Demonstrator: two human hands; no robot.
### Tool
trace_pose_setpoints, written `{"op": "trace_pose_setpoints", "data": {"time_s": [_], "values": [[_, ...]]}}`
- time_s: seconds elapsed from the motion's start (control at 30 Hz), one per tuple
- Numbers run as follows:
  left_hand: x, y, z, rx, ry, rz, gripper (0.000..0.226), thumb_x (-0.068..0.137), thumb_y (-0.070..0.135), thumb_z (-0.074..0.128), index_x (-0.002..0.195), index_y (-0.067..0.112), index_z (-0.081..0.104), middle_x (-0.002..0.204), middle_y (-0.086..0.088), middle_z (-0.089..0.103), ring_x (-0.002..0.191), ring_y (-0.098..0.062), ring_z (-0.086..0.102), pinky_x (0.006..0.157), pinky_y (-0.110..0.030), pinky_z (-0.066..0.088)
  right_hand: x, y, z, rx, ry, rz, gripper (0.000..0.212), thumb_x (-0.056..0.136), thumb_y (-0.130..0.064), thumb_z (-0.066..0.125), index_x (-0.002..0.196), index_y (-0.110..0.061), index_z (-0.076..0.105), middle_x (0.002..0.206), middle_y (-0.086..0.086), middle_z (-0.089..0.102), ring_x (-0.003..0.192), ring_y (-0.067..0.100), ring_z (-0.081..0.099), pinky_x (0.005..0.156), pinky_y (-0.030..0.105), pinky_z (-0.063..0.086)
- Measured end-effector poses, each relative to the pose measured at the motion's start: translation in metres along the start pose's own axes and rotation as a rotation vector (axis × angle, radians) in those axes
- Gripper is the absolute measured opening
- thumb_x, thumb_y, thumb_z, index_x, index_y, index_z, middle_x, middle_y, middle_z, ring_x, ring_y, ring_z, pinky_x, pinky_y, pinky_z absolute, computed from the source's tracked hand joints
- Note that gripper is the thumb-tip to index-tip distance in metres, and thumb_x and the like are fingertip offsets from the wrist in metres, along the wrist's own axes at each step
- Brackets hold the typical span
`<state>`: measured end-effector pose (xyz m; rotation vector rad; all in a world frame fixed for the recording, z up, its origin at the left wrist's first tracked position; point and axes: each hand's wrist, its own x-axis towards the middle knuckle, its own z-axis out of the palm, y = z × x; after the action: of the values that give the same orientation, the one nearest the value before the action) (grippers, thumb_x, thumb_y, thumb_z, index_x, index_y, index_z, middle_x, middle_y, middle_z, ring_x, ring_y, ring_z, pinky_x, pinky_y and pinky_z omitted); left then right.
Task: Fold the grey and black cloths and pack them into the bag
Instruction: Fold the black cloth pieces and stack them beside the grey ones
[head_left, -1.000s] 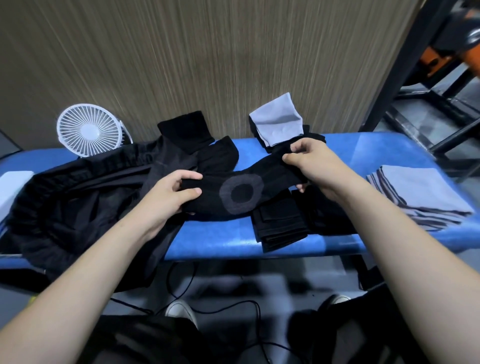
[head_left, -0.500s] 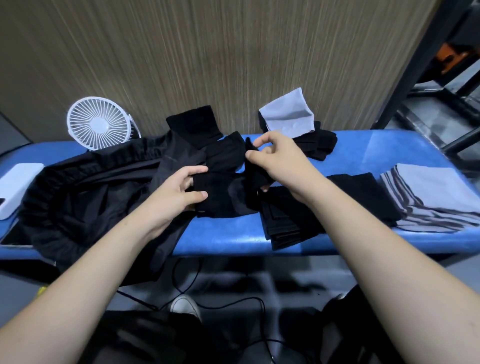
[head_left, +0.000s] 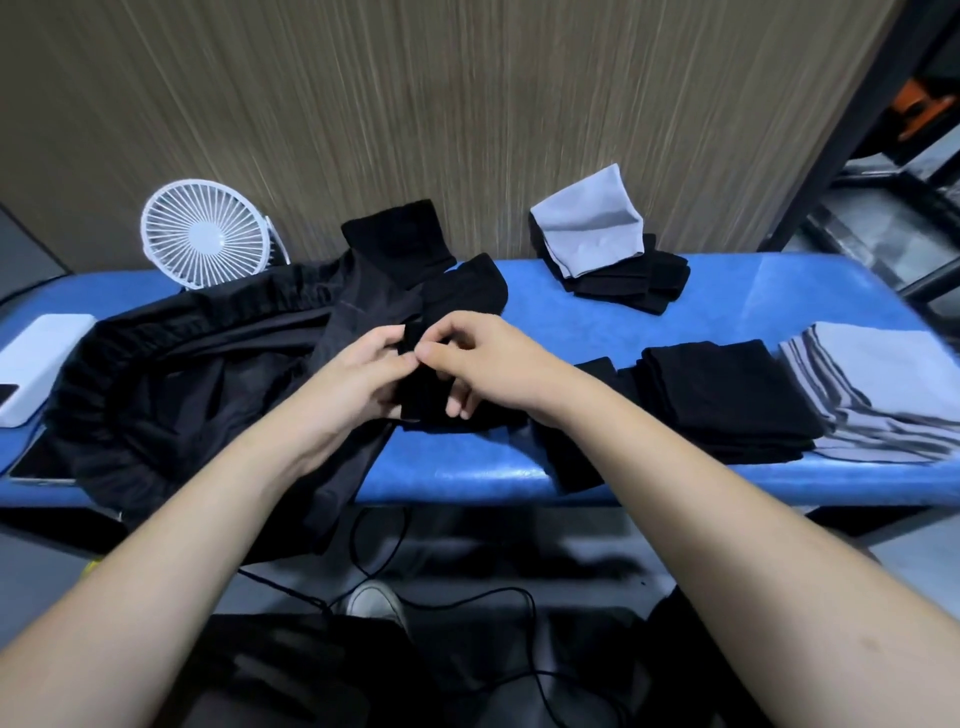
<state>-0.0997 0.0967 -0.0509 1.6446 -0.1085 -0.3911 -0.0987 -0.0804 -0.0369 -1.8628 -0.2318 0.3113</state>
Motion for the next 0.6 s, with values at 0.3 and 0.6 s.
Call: {"op": "trace_pose_setpoints", "data": {"time_s": [0.3,0.6], "values": [[0.002,0.003,0.0,0.04,0.131,0.082,0.037,0.094,-0.011,0.05,0.123,0.012,0.054,0.095,0.004,0.074,0.081,-0.008,0.067,0.067,-0.024,0.051,-0.003,0.001,-0.017,0.088,0.017,0.02,0.014,0.099,-0.005,0.052,0.109,-0.003,0.062,0.086,0.011,0.062,0.068,0.026,0.064,0.055,0.03,0.052],[0.0,0.013,-0.006,-0.119,0.201,0.169,0.041,0.092,-0.011,0.043,0.12,0.015,0.056,0.107,-0.004,0.074,0.092,-0.015,0.069,0.075,-0.029,0.056,0.003,0.012,-0.035,-0.005,0.259,0.004,0.021,0.09,-0.012,0.066,0.109,-0.017,0.058,0.089,0.004,0.051,0.075,0.017,0.05,0.065,0.034,0.051]]}}
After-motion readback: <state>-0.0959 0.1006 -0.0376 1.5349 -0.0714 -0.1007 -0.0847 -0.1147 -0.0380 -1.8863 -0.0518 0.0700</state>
